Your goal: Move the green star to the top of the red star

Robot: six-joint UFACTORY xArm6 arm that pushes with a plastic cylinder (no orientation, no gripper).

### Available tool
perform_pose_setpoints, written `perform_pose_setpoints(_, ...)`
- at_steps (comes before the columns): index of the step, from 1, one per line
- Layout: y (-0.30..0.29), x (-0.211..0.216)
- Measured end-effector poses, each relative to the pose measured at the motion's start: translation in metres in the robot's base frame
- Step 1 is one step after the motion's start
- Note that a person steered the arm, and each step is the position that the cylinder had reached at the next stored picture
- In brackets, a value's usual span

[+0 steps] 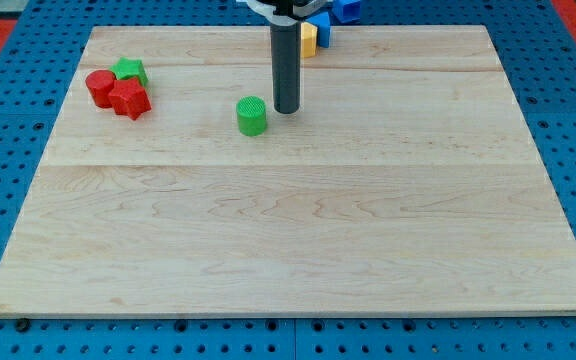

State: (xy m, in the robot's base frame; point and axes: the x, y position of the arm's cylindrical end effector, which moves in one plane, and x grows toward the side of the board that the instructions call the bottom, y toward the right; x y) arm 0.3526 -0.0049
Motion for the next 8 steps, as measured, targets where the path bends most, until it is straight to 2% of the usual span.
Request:
perform_pose_setpoints(3, 0.009, 0.007)
perform_pose_setpoints(4, -0.022, -0.015)
perform_pose_setpoints(5, -0.028, -0.064)
perform_pose_setpoints(6, -0.108, -0.123)
perform_pose_setpoints(7, -0.203, -0.160)
perform_pose_setpoints(8, -0.260, -0.143)
